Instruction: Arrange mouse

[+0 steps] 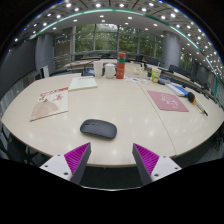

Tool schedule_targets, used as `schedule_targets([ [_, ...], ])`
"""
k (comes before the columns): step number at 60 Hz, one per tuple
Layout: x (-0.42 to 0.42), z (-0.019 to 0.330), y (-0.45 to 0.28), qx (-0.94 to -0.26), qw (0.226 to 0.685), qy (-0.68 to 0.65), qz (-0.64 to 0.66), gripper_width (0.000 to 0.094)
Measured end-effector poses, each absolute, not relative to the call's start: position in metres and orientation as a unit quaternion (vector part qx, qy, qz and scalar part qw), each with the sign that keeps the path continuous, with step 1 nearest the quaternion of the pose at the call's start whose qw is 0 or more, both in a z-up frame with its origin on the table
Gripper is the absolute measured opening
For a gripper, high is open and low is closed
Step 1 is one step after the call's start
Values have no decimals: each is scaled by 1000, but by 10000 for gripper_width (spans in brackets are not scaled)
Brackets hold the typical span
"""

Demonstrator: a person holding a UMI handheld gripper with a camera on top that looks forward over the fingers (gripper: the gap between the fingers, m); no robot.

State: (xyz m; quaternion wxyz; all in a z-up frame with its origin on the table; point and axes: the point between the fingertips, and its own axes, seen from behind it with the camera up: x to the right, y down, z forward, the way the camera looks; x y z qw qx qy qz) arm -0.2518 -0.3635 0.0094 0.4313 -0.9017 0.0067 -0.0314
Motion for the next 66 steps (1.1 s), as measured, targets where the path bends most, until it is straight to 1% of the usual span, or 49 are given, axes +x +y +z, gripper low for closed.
schedule_targets([
  [10, -261, -6, -317, -903, 426, -13, -51, 855],
  [26, -265, -6, -257, -900, 431, -28, -55, 845],
  [31, -265, -7, -238, -900, 432, -29, -52, 825],
  [36, -266, -8, -224, -901, 432, -30, -44, 773],
  [39, -269, -10, -219, -901, 431, -31, -35, 706],
  [40, -270, -10, -217, -901, 431, -31, -32, 678],
  [42, -274, -11, -215, -902, 430, -32, -22, 594],
  [44, -280, -13, -213, -903, 429, -30, -9, 469],
  [50, -280, -12, -211, -902, 432, -29, -10, 437],
  [58, -282, -11, -212, -902, 431, -26, -4, 340],
  [63, -285, -6, -211, -900, 434, -34, 2, 329],
  [66, -287, 6, -208, -897, 441, -37, 9, 318],
])
